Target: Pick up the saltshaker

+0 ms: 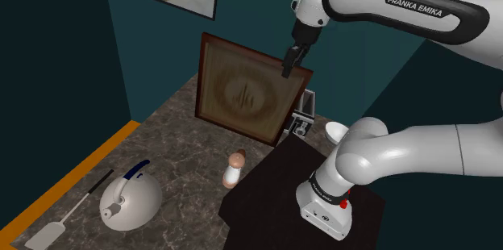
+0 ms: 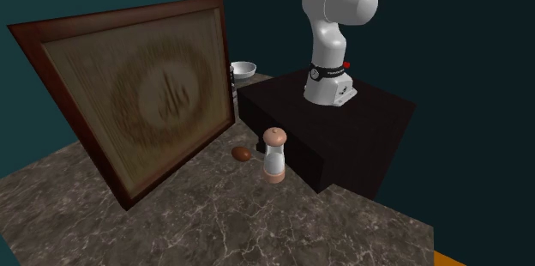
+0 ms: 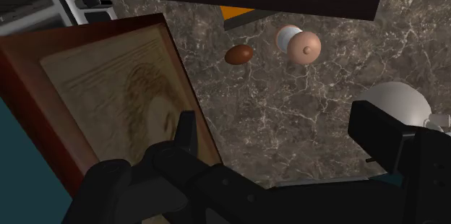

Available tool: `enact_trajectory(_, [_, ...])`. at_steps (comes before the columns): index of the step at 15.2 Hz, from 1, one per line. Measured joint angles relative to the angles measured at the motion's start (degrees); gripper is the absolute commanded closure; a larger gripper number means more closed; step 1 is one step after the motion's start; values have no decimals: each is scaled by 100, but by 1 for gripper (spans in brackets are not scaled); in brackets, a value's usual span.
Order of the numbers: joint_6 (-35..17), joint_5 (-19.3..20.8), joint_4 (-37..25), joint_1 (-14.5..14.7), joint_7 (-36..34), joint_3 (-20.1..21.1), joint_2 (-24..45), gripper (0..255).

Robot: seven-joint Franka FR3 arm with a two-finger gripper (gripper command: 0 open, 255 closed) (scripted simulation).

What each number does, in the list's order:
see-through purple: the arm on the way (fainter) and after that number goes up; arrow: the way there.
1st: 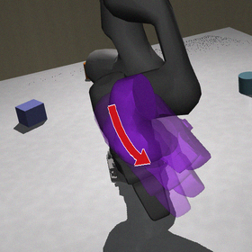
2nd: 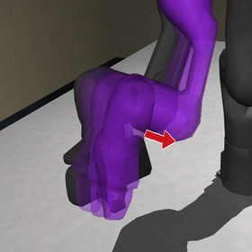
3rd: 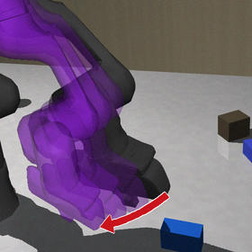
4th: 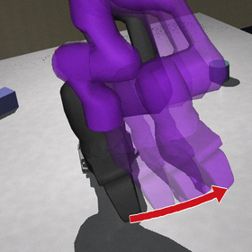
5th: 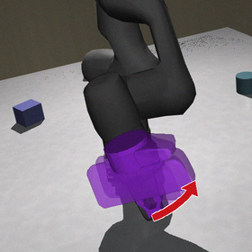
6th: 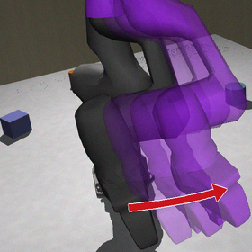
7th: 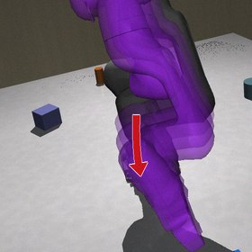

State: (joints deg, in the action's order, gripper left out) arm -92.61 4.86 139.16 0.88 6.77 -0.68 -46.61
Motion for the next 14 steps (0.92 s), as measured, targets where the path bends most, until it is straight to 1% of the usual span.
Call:
enact_trajectory(2, [-80,-18,99,11,-36,25,-20,0])
enact_trajectory(5, [-469,-115,524,73,-217,159,-65,0])
enact_trajectory(8, [-1038,-172,1069,118,-357,249,-55,0])
enact_trajectory(10, [-1431,-262,1426,190,-521,378,-30,0])
enact_trajectory(14, [-2363,-392,1938,294,-797,598,372,0])
